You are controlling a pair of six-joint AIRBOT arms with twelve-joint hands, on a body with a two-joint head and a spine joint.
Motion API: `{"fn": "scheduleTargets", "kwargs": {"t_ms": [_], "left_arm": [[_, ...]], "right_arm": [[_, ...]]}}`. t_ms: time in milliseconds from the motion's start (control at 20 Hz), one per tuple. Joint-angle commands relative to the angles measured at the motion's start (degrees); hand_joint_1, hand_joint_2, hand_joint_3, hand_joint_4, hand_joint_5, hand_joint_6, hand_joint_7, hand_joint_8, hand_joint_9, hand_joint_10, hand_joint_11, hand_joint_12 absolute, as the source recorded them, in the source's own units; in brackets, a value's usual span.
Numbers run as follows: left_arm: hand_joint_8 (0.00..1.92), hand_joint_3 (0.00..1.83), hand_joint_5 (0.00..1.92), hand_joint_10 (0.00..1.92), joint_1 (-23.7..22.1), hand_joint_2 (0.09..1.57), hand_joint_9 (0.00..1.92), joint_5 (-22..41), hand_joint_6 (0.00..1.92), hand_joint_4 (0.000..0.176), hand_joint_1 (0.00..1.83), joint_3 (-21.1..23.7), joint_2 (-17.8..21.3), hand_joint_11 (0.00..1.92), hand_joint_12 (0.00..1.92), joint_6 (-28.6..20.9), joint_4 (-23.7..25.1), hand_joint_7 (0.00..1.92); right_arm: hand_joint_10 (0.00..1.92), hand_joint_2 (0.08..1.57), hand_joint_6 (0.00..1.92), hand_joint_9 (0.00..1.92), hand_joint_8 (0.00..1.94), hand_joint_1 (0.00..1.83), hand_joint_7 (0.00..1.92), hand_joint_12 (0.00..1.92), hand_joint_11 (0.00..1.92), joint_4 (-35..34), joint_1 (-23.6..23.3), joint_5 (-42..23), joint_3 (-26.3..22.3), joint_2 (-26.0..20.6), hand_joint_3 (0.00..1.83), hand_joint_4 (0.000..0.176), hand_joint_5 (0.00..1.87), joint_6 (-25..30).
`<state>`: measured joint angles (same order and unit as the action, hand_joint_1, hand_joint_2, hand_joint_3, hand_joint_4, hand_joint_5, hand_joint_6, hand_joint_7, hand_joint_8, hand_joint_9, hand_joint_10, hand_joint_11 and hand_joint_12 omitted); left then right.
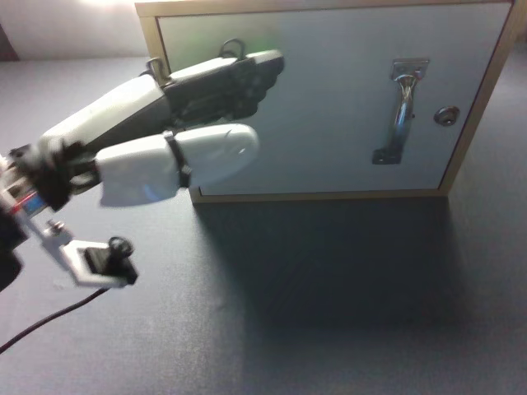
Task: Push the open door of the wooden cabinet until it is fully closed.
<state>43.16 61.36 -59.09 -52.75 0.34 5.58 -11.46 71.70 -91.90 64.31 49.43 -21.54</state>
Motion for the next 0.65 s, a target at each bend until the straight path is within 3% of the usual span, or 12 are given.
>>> {"fn": "scheduleTargets", "kwargs": {"t_ms": [0, 50, 100, 200, 250, 300, 450, 500, 550, 600], "left_arm": [[0.0, 0.0, 0.19, 0.0, 0.34, 1.33, 0.25, 10.78, 0.0, 0.0, 0.36, 0.61, 1.3, 0.18, 0.47, -0.34, -2.1, 0.21], [0.0, 0.0, 0.19, 0.0, 0.64, 1.33, 0.25, 11.32, 0.0, 0.0, 0.36, 0.79, 1.55, 0.18, 0.47, -0.34, -2.3, 0.21], [0.0, 0.0, 0.18, 0.0, 2.23, 1.32, 0.27, 13.53, 0.0, 0.0, 0.42, 1.75, 2.83, 0.08, 0.79, -0.34, -3.67, 0.22], [0.0, 0.0, 0.21, 0.0, 5.53, 1.32, 0.29, 18.29, 0.0, 0.0, 0.47, 3.7, 5.18, 0.09, 0.76, -0.34, -7.62, 0.24], [0.0, 0.0, 0.23, 0.0, 6.83, 1.31, 0.27, 19.81, 0.0, 0.0, 0.51, 4.3, 5.85, 0.01, 0.81, -0.34, -9.32, 0.25], [0.0, 0.0, 0.25, 0.0, 8.59, 1.29, 0.25, 22.27, 0.01, 0.0, 0.5, 4.73, 6.46, 0.0, 0.79, -0.34, -11.54, 0.25], [0.01, 0.0, 0.28, 0.0, 11.88, 1.25, 0.26, 26.65, 0.01, 0.0, 0.72, 5.38, 7.14, 0.0, 0.68, -0.34, -15.0, 0.29], [0.0, 0.0, 0.21, 0.0, 12.87, 1.29, 0.24, 27.85, 0.0, 0.0, 0.61, 5.59, 7.35, 0.0, 0.65, -0.34, -15.91, 0.25], [0.0, 0.0, 0.19, 0.0, 13.93, 1.3, 0.16, 28.64, 0.0, 0.0, 0.52, 5.86, 7.56, 0.0, 0.34, -0.34, -16.68, 0.2], [0.0, 0.0, 0.19, 0.0, 14.49, 1.3, 0.13, 29.08, 0.0, 0.0, 0.47, 5.97, 7.6, 0.0, 0.22, -0.34, -17.18, 0.18]], "right_arm": [[0.0, 1.38, 0.0, 0.36, 0.0, 0.63, 0.42, 0.8, 0.0, -1.76, -0.17, -7.57, 0.06, -0.06, 0.0, 0.0, 0.45, 0.54], [0.0, 1.38, 0.0, 0.36, 0.0, 0.63, 0.42, 0.8, 0.0, -1.77, -0.17, -7.62, 0.03, -0.06, 0.0, 0.0, 0.45, 0.54], [0.01, 1.37, 0.0, 0.37, 0.0, 0.64, 0.43, 0.81, 0.03, -1.79, -0.17, -7.8, -0.08, -0.06, 0.0, 0.0, 0.45, 0.54], [0.0, 1.36, 0.0, 0.37, 0.0, 0.65, 0.42, 0.77, 0.05, -1.98, -0.17, -8.38, -0.26, -0.07, 0.0, 0.0, 0.45, 0.54], [0.0, 1.36, 0.0, 0.43, 0.0, 0.73, 0.44, 0.69, 0.16, -2.04, -0.17, -8.59, -0.3, -0.07, 0.0, 0.0, 0.47, 0.54], [0.0, 1.36, 0.0, 0.43, 0.0, 0.76, 0.45, 0.6, 0.18, -2.14, -0.17, -8.92, -0.33, -0.11, 0.0, 0.0, 0.47, 0.59], [0.0, 1.35, 0.0, 0.48, 0.0, 0.85, 0.46, 0.55, 0.29, -2.16, -0.17, -9.09, -0.34, -0.34, 0.0, 0.0, 0.44, 0.76], [0.01, 1.34, 0.0, 0.51, 0.01, 0.91, 0.49, 0.55, 0.32, -2.15, -0.18, -9.09, -0.33, -0.34, 0.0, 0.0, 0.46, 0.76], [0.02, 1.37, 0.0, 0.55, 0.0, 0.97, 0.47, 0.55, 0.32, -2.08, -0.19, -9.09, -0.26, -0.33, 0.01, 0.0, 0.39, 0.76], [0.03, 1.38, 0.0, 0.59, 0.01, 0.98, 0.49, 0.56, 0.36, -1.92, -0.19, -9.09, -0.19, -0.27, 0.01, 0.0, 0.36, 0.76]]}}
